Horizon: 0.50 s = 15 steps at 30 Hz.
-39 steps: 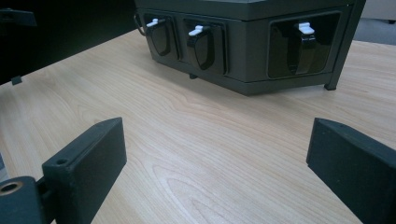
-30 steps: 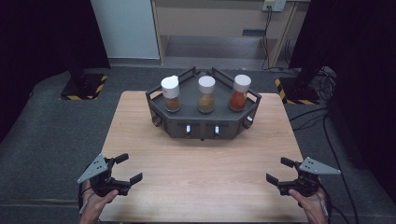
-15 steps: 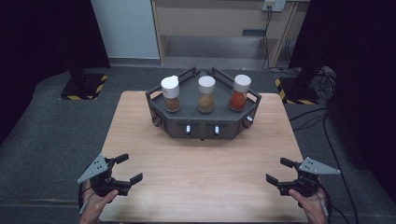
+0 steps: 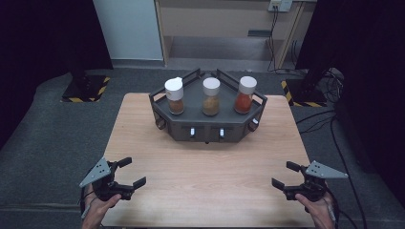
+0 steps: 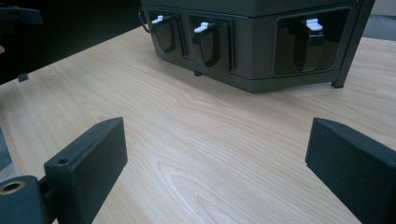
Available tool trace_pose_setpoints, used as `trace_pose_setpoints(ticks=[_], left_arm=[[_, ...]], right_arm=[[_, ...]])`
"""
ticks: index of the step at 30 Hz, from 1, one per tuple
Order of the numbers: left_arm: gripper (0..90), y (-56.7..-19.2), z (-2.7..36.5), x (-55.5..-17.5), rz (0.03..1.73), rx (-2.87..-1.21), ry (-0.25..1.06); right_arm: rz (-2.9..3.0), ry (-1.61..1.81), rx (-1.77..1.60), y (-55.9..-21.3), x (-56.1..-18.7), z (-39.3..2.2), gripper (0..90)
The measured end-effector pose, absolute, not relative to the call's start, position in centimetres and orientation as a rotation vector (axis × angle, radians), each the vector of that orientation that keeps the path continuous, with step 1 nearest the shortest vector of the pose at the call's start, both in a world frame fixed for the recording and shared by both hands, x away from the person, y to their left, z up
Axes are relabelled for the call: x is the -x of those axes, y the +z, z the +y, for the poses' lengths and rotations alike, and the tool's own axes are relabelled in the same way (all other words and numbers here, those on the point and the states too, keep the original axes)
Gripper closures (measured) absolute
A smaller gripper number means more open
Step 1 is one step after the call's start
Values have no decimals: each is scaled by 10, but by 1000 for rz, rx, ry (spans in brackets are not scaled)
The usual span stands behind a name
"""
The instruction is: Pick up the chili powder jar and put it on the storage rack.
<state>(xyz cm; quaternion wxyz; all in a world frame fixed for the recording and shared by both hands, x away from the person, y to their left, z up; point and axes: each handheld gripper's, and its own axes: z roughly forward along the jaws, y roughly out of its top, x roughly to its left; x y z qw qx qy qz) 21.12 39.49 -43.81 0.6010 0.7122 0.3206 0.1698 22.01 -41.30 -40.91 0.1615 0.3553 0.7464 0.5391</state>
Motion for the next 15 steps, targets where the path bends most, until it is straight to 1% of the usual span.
trace_pose_setpoints(ticks=[15], left_arm=[[5, -438, 395, -211, 743, -1653, 391]], right_arm=[[2136, 1544, -1014, -409, -220, -414, 63]])
